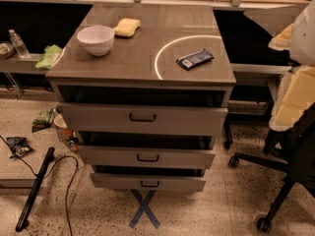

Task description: Move rxbar blueberry near sponge

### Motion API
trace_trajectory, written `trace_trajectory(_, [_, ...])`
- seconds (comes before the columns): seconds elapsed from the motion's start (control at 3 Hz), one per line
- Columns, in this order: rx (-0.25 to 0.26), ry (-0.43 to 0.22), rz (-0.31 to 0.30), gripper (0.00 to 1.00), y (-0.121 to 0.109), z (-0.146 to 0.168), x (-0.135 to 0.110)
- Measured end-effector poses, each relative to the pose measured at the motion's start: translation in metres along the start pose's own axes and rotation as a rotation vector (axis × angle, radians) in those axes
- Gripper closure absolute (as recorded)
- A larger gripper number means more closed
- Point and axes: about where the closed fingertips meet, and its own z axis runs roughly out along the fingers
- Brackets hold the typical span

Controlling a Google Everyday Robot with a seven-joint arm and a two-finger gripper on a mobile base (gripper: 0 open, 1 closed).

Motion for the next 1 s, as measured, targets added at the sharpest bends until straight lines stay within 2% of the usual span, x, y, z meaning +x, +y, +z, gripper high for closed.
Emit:
trace_trajectory(0.33, [-0.005,-0.005,-0.007,0.0,-0.004,0.001,0.0])
trace_trajectory(0.67, [-0.039,-0.04,-0.054,0.0,-0.029,0.011,-0.002])
trace_trajectory(1.0, [-0.135,-0.062,-0.157,0.0,-0.072,0.046,-0.01])
